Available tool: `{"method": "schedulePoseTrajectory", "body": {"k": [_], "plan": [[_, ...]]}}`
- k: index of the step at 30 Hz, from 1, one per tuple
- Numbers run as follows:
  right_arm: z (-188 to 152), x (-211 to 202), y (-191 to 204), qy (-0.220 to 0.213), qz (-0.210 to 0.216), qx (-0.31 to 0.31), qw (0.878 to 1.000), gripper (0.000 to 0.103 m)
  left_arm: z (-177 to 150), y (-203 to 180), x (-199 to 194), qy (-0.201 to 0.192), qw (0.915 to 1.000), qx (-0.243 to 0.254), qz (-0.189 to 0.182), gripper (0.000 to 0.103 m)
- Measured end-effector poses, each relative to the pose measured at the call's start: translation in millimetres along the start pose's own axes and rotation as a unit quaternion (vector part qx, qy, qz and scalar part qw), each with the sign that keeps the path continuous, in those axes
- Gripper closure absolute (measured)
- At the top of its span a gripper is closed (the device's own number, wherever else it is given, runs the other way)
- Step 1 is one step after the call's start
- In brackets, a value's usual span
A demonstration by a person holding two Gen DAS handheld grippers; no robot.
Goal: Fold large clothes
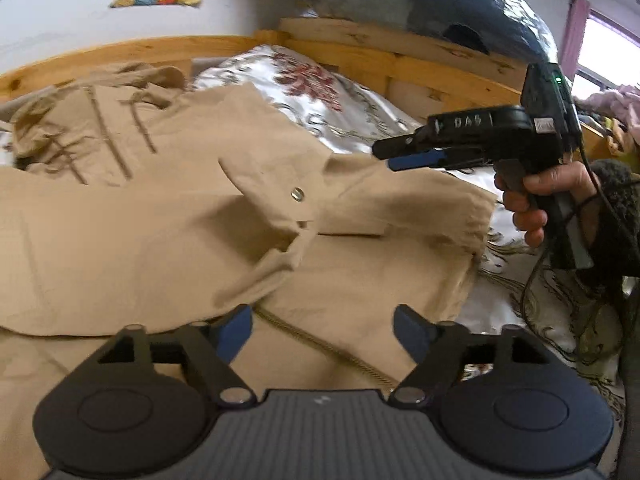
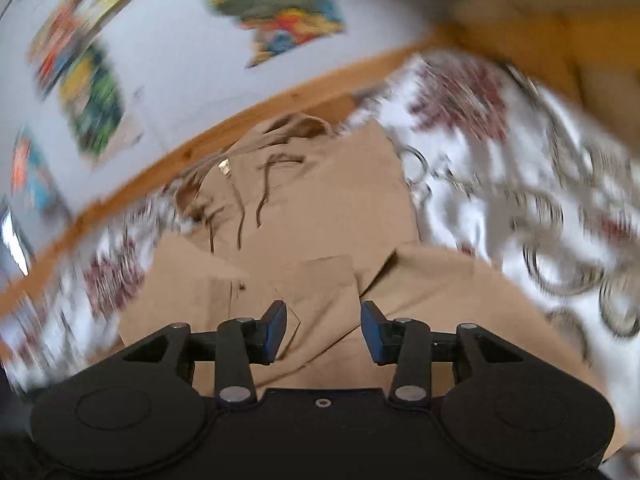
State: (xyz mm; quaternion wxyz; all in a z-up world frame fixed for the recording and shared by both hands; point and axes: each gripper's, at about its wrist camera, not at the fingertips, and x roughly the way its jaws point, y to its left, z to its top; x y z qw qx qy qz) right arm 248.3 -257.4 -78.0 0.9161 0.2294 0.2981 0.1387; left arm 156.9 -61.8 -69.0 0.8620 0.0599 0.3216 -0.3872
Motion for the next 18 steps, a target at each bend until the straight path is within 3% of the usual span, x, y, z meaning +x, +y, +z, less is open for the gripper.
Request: {"method": "schedulePoseTrajectory", "body": {"k": [3,7,9,11,13,14,15,16,18], "plan": [[14,21,0,0.011,-0.003,0.054,0.998,0.046,8,13,0,-0.016,0.9995,-0.018,0.023,0.014],[20,37,2,0.025,-0.015,0.092,0.995,0.045,31,36,35,-0.008,0.9957,-0.090,0.018,0.013],[14,27,0,0.021,-0.014,0.103,0.994,0.038,40,49,58,-0.004,0.9899,-0.141,0.015,0.013],[6,15,-3,0.017,-0.021,0.104,0.994,0.033,47,64,80,0.008,0.9787,-0.205,0.008,0.015],[-7,-8,0,0.008,-0.033,0.091,0.995,0.031,52,74,95,0.017,0.9679,-0.251,-0.007,0.036],[-13,-18,1,0.005,-0.042,0.084,0.996,0.030,54,77,101,0.026,0.9657,-0.258,-0.009,0.072],[-17,-24,0,0.003,-0.053,0.075,0.996,0.028,58,76,105,0.037,0.9657,-0.257,-0.003,0.089],[-18,-27,-5,0.001,-0.066,0.066,0.996,0.028,60,72,104,0.033,0.9676,-0.250,0.012,0.089],[-20,-32,-12,-0.008,-0.073,0.070,0.995,0.026,63,53,88,-0.013,0.9798,-0.198,0.027,0.090]]}}
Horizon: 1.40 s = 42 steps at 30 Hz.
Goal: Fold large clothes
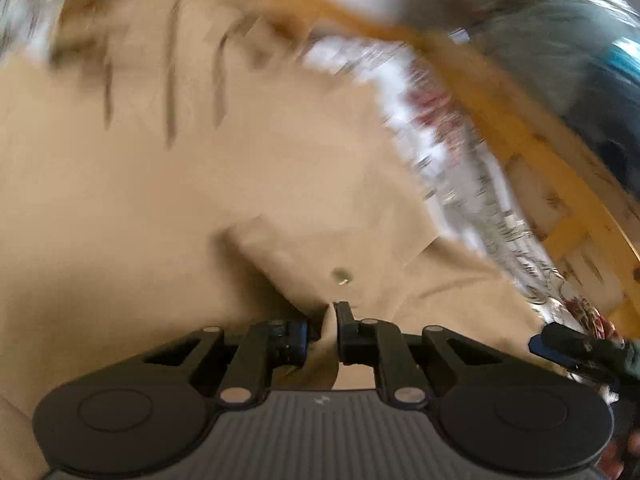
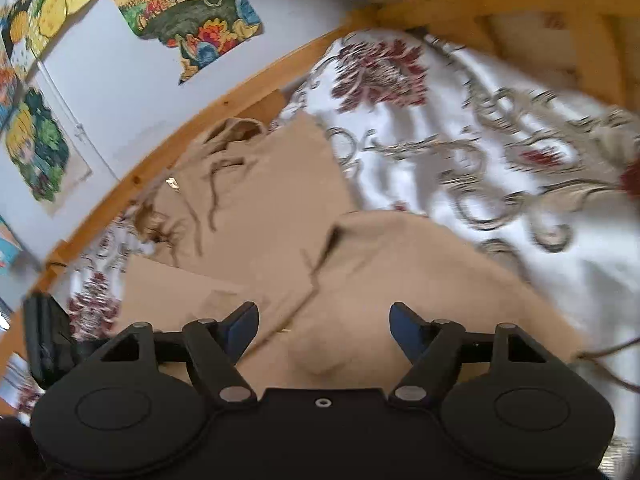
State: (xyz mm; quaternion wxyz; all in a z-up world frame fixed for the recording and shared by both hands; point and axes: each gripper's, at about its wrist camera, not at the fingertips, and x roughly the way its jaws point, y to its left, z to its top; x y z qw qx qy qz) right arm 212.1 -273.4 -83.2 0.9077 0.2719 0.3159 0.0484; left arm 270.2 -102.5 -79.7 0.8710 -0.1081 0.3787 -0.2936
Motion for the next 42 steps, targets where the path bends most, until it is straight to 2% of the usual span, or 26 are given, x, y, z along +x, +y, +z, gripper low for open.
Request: {"method": "schedulePoseTrajectory", "body": {"k": [1,3,5,7,9,11,13,15,19,22,24,26,29,30,31,32,33,34,36,37,39,41,42], "plan": [[3,1,-9,-0.002,0.008,0.017,1.000,0.024,-4,-11,-10,-0.021,0.9991,0.036,0.001,0.090],[6,1,-19,-0.010,0.026,0.049,0.998,0.024,-15,-35,-28,-0.049,0.9914,0.121,0.003,0.090],[12,2,-30,-0.019,0.039,0.079,0.996,0.022,-28,-55,-37,-0.044,0.9798,0.195,-0.004,0.088],[16,4,-37,-0.021,0.050,0.096,0.994,0.021,-45,-66,-37,-0.009,0.9716,0.236,0.007,0.086],[18,6,-42,-0.014,0.059,0.102,0.993,0.021,-57,-69,-33,0.040,0.9728,0.228,0.010,0.086],[18,11,-45,0.007,0.067,0.100,0.993,0.021,-66,-65,-34,0.070,0.9752,0.210,-0.004,0.084],[17,17,-47,0.034,0.070,0.093,0.993,0.021,-72,-63,-39,0.070,0.9735,0.217,-0.020,0.071],[14,24,-49,0.053,0.075,0.092,0.992,0.021,-74,-68,-43,0.067,0.9701,0.232,-0.026,0.054],[11,37,-58,0.089,0.084,0.107,0.987,0.021,-80,-81,-47,0.088,0.9616,0.254,-0.056,0.043],[5,39,-61,0.104,0.068,0.098,0.987,0.024,-85,-82,-49,0.092,0.9552,0.275,-0.059,0.036],[3,41,-62,0.113,0.059,0.087,0.988,0.025,-85,-74,-53,0.086,0.9599,0.262,-0.049,0.031],[2,39,-65,0.117,0.054,0.073,0.989,0.027,-82,-60,-60,0.074,0.9699,0.229,-0.039,0.028],[3,33,-73,0.113,0.028,0.037,0.992,0.040,-76,-31,-72,0.044,0.9844,0.170,0.013,0.028],[2,31,-74,0.111,0.017,0.018,0.994,0.054,-72,-21,-77,0.033,0.9865,0.155,0.043,0.028],[4,27,-79,0.109,0.007,-0.009,0.994,0.076,-67,-10,-81,0.022,0.9866,0.143,0.075,0.028],[6,25,-80,0.108,0.000,-0.041,0.993,0.080,-61,1,-85,0.010,0.9849,0.134,0.109,0.028],[11,24,-80,0.105,0.001,-0.078,0.991,0.091,-54,13,-87,0.001,0.9822,0.124,0.141,0.028],[16,23,-77,0.097,0.000,-0.118,0.988,0.096,-46,24,-90,-0.008,0.9788,0.111,0.171,0.028],[22,16,-60,0.067,-0.013,-0.213,0.975,0.099,-31,50,-98,-0.025,0.9722,0.080,0.219,0.028],[26,14,-49,0.043,-0.018,-0.273,0.961,0.100,-25,64,-102,-0.034,0.9692,0.063,0.236,0.028],[37,11,-30,-0.015,-0.039,-0.393,0.919,0.100,-15,88,-111,-0.050,0.9639,0.036,0.259,0.028],[48,12,-16,-0.065,-0.051,-0.465,0.882,0.100,-8,108,-116,-0.061,0.9561,0.020,0.286,0.026],[57,16,-15,-0.086,-0.054,-0.487,0.867,0.100,-5,117,-116,-0.062,0.9517,0.015,0.300,0.026]]}}
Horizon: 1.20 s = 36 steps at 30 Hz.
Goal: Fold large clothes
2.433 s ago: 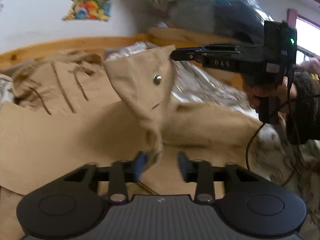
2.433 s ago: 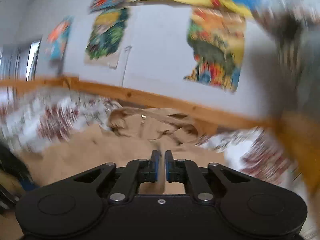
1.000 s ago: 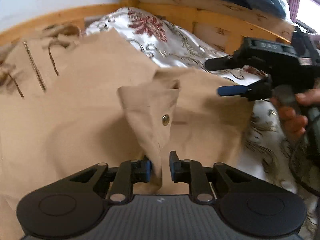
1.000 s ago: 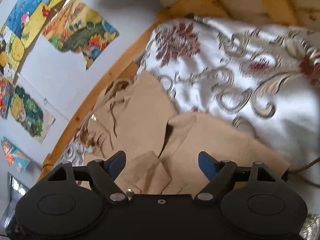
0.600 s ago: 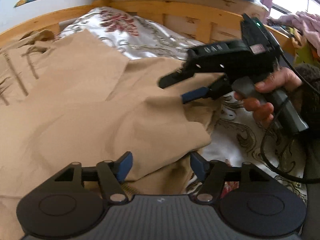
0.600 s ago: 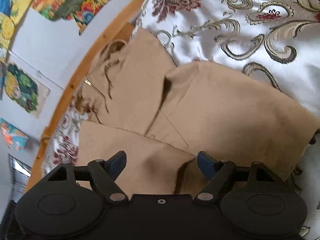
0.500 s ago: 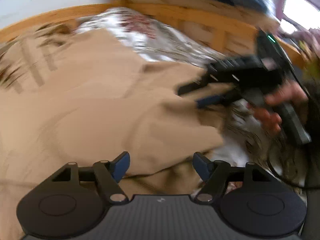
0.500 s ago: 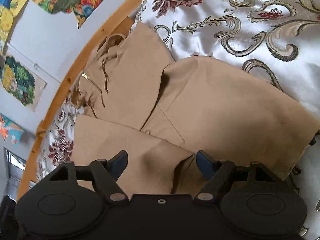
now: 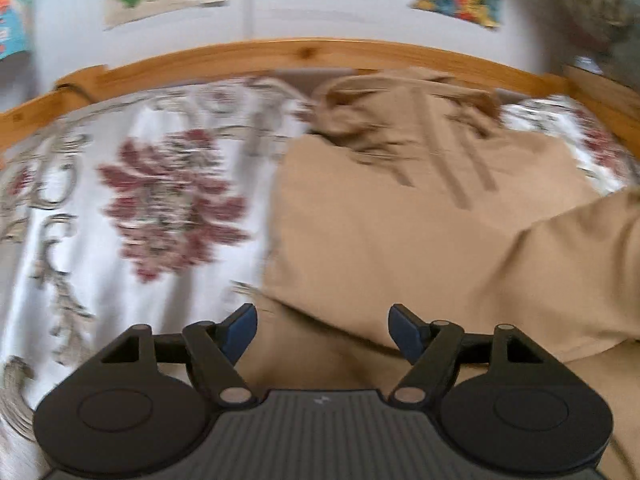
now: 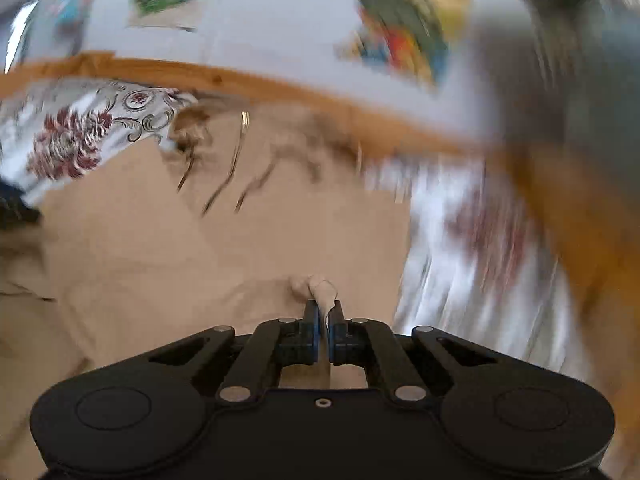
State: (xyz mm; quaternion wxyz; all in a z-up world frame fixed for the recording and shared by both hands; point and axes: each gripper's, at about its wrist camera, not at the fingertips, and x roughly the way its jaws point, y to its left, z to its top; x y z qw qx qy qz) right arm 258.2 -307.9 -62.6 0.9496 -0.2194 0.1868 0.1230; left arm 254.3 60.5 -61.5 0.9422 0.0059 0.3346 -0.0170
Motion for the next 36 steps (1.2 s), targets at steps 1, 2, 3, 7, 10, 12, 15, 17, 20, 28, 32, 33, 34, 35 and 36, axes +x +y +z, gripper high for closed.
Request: {"method": "schedulePoseTrajectory", "body": {"k": [1,2,3,7,10,12,15,17,20,28,32,33,34,35,36], "plan": [[4,10,-5,-0.006,-0.006,-0.014,1.000,0.100,3,7,5,0.003,0.9999,-0.003,0.011,0.026],[11,26,-10,-0.002,-0.010,-0.023,1.000,0.100,7,11,11,0.005,0.9998,-0.006,0.016,0.026],[13,37,-11,0.005,-0.012,-0.030,0.999,0.100,11,16,17,0.005,0.9998,-0.007,0.018,0.026],[-3,89,-33,0.072,-0.021,-0.052,0.996,0.100,29,27,45,-0.009,0.9993,-0.025,0.027,0.026],[-27,101,-54,0.102,-0.017,-0.009,0.995,0.100,43,32,66,-0.017,0.9990,-0.041,-0.002,0.026],[-39,98,-53,0.106,-0.002,0.017,0.994,0.100,50,30,79,-0.013,0.9993,-0.022,-0.026,0.026],[-54,91,-49,0.100,0.006,0.026,0.995,0.099,58,18,106,0.033,0.9989,0.032,-0.006,0.071],[-58,88,-48,0.099,0.003,0.041,0.994,0.099,57,9,113,0.040,0.9972,0.060,0.017,0.089],[-54,86,-43,0.095,-0.001,0.042,0.995,0.099,55,-1,111,0.025,0.9952,0.080,0.052,0.102],[-37,63,-14,0.017,-0.055,-0.037,0.998,0.100,50,25,97,-0.021,0.9968,-0.006,0.076,0.103],[-67,102,-35,0.139,-0.035,0.004,0.990,0.100,47,42,107,0.042,0.9913,-0.053,0.113,0.102],[-69,96,-32,0.131,-0.033,0.012,0.991,0.100,48,38,99,0.033,0.9919,-0.043,0.115,0.100],[-70,85,-36,0.123,-0.033,0.017,0.992,0.092,49,29,90,0.021,0.9922,-0.021,0.121,0.096],[-67,75,-38,0.116,-0.039,0.021,0.992,0.086,49,19,80,0.007,0.9923,0.006,0.123,0.079],[-58,70,-35,0.108,-0.044,0.021,0.993,0.070,50,9,72,-0.007,0.9924,0.024,0.121,0.052]]}}
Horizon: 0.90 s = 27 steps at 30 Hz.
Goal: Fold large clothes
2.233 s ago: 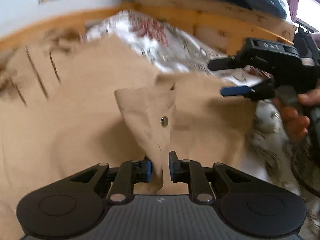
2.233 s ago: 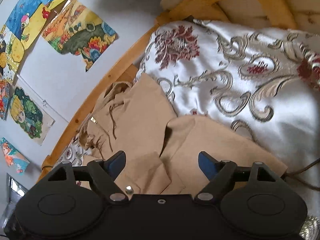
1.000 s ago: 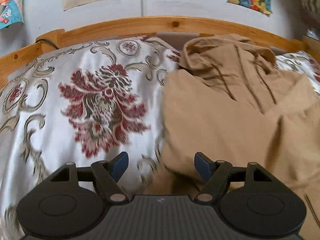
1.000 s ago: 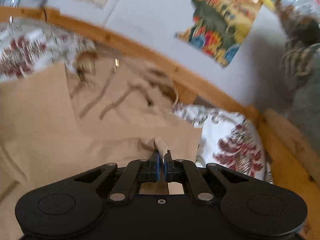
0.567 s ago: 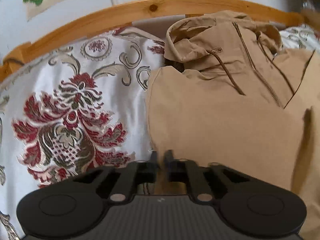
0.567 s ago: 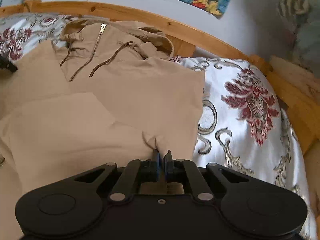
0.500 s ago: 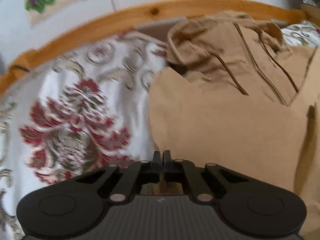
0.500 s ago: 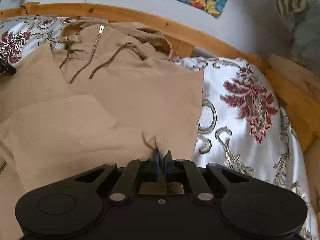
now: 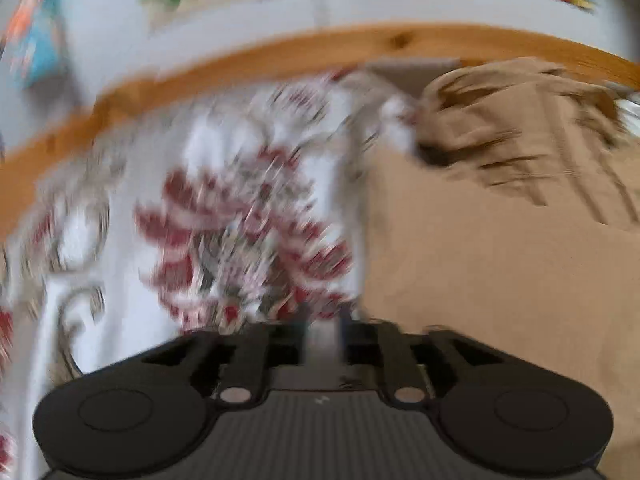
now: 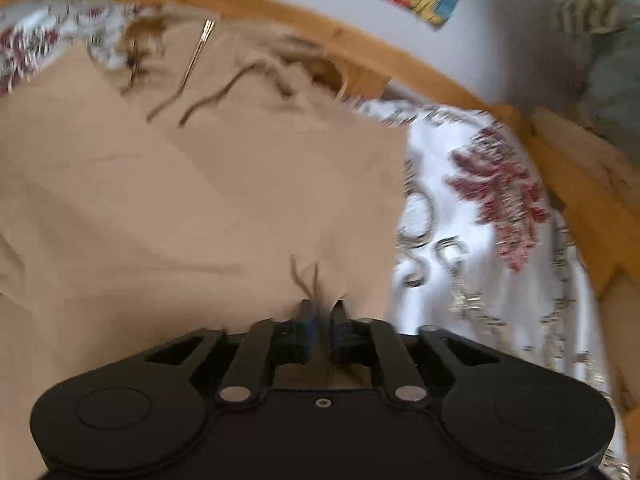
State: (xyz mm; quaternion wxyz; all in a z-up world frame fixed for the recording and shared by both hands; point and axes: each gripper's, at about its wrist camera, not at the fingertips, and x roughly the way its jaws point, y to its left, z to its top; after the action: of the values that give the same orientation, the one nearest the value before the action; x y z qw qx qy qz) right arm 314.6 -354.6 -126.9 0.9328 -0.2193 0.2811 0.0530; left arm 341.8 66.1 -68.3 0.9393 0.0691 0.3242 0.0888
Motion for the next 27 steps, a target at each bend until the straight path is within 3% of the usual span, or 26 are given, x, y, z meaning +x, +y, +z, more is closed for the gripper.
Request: {"method": "schedulePoseTrajectory", "body": {"k": [1,2,5,7,10,13,14,18,22,26,27], "plan": [[-1,-11,-11,-0.009,0.001,-0.001,1.000,0.062,0,-8,-12,-0.020,0.9997,0.008,-0.006,0.041],[2,-17,-16,-0.012,-0.001,-0.002,1.000,0.061,1,-16,-23,-0.041,0.9990,0.010,-0.017,0.034],[7,-40,-52,-0.022,-0.023,0.026,0.999,0.059,4,-45,-51,-0.077,0.9942,0.022,-0.071,0.028],[13,-55,-86,-0.031,-0.046,0.059,0.997,0.049,13,-75,-55,-0.067,0.9927,0.032,-0.095,0.018],[32,-81,-125,-0.045,-0.079,0.069,0.993,0.045,31,-109,-61,-0.020,0.9921,0.006,-0.124,0.013],[44,-104,-142,-0.071,-0.075,0.089,0.991,0.024,40,-120,-64,-0.002,0.9837,-0.039,-0.175,0.002],[44,-108,-141,-0.076,-0.069,0.089,0.991,0.022,41,-121,-65,-0.003,0.9820,-0.040,-0.184,0.001],[24,-100,-123,-0.063,-0.041,0.052,0.996,0.020,34,-117,-58,0.016,0.9843,0.010,-0.175,0.001],[21,-56,-106,-0.036,0.002,-0.006,0.999,0.018,51,-72,-44,0.058,0.9837,0.033,-0.167,0.003],[70,2,-80,-0.036,0.032,-0.012,0.999,0.015,88,-27,-36,0.019,0.9909,0.068,-0.115,0.001],[100,21,-71,-0.035,0.035,-0.008,0.999,0.015,96,-20,-30,0.012,0.9917,0.075,-0.104,0.001]]}}
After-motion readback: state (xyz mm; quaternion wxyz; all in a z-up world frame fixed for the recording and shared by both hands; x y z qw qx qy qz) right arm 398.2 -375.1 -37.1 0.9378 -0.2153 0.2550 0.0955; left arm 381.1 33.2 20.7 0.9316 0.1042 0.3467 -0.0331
